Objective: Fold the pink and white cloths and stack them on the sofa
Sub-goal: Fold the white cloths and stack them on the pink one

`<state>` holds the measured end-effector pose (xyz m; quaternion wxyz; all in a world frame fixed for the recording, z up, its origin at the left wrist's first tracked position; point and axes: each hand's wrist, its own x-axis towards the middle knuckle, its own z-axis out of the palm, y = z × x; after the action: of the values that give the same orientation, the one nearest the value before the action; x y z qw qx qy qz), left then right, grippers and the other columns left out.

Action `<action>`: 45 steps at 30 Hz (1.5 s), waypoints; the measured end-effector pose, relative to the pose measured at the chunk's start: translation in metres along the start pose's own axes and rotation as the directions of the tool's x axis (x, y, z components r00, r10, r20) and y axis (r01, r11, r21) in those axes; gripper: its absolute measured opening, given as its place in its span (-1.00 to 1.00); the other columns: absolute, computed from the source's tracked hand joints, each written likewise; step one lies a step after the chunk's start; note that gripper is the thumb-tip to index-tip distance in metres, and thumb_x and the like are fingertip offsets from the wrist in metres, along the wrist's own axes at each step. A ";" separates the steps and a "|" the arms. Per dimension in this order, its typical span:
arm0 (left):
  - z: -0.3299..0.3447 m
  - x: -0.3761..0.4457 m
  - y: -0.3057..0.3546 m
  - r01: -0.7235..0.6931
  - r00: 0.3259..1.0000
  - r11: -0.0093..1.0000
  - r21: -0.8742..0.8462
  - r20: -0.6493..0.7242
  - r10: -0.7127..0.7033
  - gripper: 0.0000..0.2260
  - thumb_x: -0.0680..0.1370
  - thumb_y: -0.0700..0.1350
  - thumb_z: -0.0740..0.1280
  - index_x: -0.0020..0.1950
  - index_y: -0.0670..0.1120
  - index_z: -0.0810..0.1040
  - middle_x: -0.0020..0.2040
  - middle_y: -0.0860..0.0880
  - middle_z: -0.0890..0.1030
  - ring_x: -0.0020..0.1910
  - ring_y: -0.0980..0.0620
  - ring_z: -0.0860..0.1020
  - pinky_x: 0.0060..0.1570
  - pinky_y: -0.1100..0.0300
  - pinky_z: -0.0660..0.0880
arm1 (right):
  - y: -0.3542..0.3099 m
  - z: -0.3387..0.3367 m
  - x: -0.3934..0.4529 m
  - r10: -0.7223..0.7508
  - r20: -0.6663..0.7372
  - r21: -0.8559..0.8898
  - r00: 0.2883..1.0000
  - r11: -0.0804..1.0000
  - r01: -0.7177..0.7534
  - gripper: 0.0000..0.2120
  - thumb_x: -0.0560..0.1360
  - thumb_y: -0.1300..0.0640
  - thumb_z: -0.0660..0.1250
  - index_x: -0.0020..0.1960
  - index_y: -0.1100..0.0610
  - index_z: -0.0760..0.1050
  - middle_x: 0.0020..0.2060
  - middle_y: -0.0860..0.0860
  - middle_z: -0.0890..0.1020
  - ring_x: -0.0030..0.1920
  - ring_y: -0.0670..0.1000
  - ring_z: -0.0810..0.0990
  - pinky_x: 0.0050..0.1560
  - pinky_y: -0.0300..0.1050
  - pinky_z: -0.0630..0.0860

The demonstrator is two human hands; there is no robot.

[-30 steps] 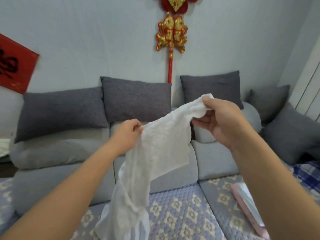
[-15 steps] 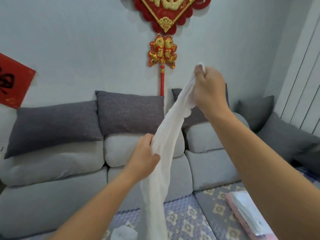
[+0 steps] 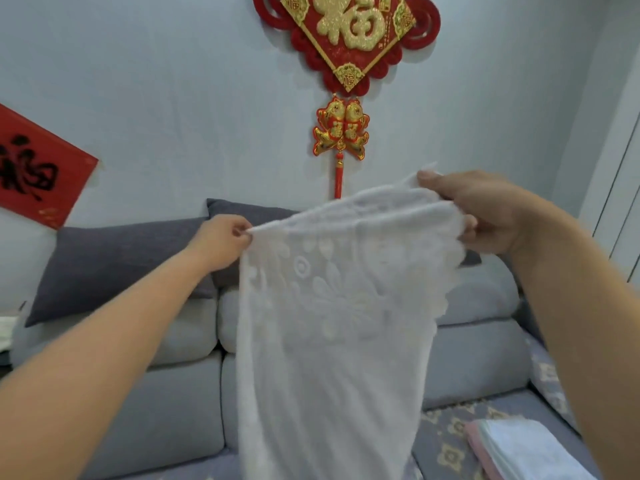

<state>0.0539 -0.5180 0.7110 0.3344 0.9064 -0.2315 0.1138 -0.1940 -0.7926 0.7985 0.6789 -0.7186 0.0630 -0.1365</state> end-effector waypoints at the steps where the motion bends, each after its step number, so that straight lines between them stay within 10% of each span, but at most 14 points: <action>1: 0.002 0.005 0.007 0.029 0.994 0.991 0.127 -0.104 -0.016 -0.85 0.60 -0.05 0.30 -0.02 0.01 0.67 -0.03 -0.09 0.69 0.01 -0.15 0.64 -0.07 0.09 0.50 | -0.001 0.008 0.004 -0.002 0.050 0.090 0.999 0.996 -0.003 -0.63 0.68 -0.02 0.16 -0.23 0.14 0.40 -0.57 0.00 0.35 -0.64 -0.09 0.32 -0.63 -0.32 0.29; 4: 0.019 0.002 0.045 0.145 0.988 0.955 -0.257 -0.011 -0.153 -0.72 0.66 0.03 0.22 0.12 -0.12 0.62 -0.06 -0.20 0.66 -0.03 -0.22 0.65 -0.09 0.01 0.56 | -0.001 0.037 0.020 -0.079 0.070 0.354 0.994 0.934 0.049 -0.65 0.70 0.00 0.11 -0.20 0.11 0.40 -0.52 -0.01 0.41 -0.55 -0.07 0.44 -0.51 -0.25 0.44; 6: 0.031 -0.024 0.076 0.329 0.939 0.594 -0.735 0.324 -0.119 -0.73 0.68 0.09 0.20 0.22 -0.07 0.49 0.00 -0.20 0.68 -0.07 -0.18 0.69 -0.12 -0.07 0.61 | -0.002 0.056 0.027 -0.137 0.019 0.466 0.990 0.878 0.113 -0.67 0.72 0.03 0.07 -0.10 0.17 0.45 -0.45 0.01 0.55 -0.44 -0.03 0.61 -0.38 -0.18 0.58; 9: 0.054 -0.076 0.102 0.160 0.981 0.481 -0.862 0.193 0.019 -0.70 0.60 0.20 0.26 0.26 0.10 0.43 0.14 -0.06 0.65 0.01 0.04 0.67 -0.05 0.03 0.60 | 0.000 0.069 0.035 -0.143 -0.047 0.392 0.989 0.908 0.150 -0.62 0.73 0.05 0.04 0.18 0.31 0.50 -0.25 0.10 0.71 -0.25 0.01 0.73 -0.28 -0.15 0.63; 13: 0.082 -0.124 0.110 -0.245 0.958 0.804 -0.542 -0.260 0.117 -0.53 0.48 0.13 0.45 0.32 0.17 0.36 0.16 0.16 0.52 0.11 0.20 0.54 0.04 0.22 0.53 | 0.002 0.082 0.040 -0.090 -0.012 0.247 0.996 0.965 0.090 -0.65 0.70 0.04 0.16 0.24 0.29 0.53 -0.14 0.11 0.74 -0.27 -0.03 0.70 -0.26 -0.16 0.63; 19: 0.070 -0.089 0.095 -0.131 0.954 0.922 -0.364 -0.300 0.018 -0.87 0.52 -0.12 0.25 -0.18 -0.16 0.44 -0.32 -0.07 0.51 -0.38 0.04 0.43 -0.34 0.06 0.42 | 0.000 0.090 0.047 -0.089 -0.018 0.351 0.996 0.932 0.089 -0.85 0.64 0.08 0.30 0.14 0.13 0.53 -0.13 0.09 0.69 -0.11 0.09 0.70 0.06 0.07 0.65; 24: 0.030 -0.066 0.095 -0.025 0.999 0.738 -0.674 0.008 0.042 -0.80 0.57 -0.03 0.27 -0.15 -0.15 0.47 -0.27 0.07 0.51 -0.30 0.11 0.46 -0.21 0.08 0.40 | -0.003 0.082 0.049 -0.074 -0.140 0.479 0.987 0.868 0.133 -0.90 0.66 0.10 0.27 0.08 0.11 0.49 0.01 0.18 0.65 0.08 0.24 0.67 0.09 0.33 0.60; 28: 0.028 -0.064 0.096 -0.269 0.937 0.960 -0.078 -0.254 0.242 -0.77 0.54 0.05 0.36 0.13 0.05 0.41 -0.03 0.09 0.56 -0.09 0.00 0.57 -0.08 0.02 0.54 | 0.001 0.078 0.050 -0.060 -0.210 0.491 0.976 0.857 0.158 -0.87 0.63 0.05 0.31 0.08 0.11 0.52 0.05 0.15 0.67 0.10 0.23 0.65 0.08 0.31 0.61; 32: 0.031 -0.061 0.088 -0.297 0.927 0.955 -0.008 -0.244 0.287 -0.76 0.51 -0.15 0.28 0.15 0.04 0.41 0.04 0.06 0.50 -0.03 -0.02 0.52 0.04 -0.03 0.50 | -0.004 0.073 0.045 -0.085 -0.254 0.561 0.963 0.799 0.218 -0.88 0.65 0.08 0.29 0.05 0.13 0.52 0.05 0.17 0.67 0.07 0.22 0.66 0.06 0.29 0.63; 45: 0.076 -0.063 -0.057 0.224 0.974 0.931 0.287 -0.046 -0.220 -0.83 0.53 -0.17 0.15 -0.21 -0.06 0.49 -0.13 -0.12 0.57 -0.21 -0.16 0.48 -0.18 0.07 0.45 | -0.002 -0.002 0.065 -0.033 -0.479 0.679 0.877 0.619 0.395 -0.79 0.67 0.14 0.23 0.21 0.26 0.47 0.03 0.19 0.56 -0.13 0.20 0.67 -0.22 0.07 0.69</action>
<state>0.0313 -0.5082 0.6001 0.2099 0.9652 -0.1060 0.1140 -0.1330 -0.8126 0.8076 0.8638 -0.3214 0.0561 -0.3838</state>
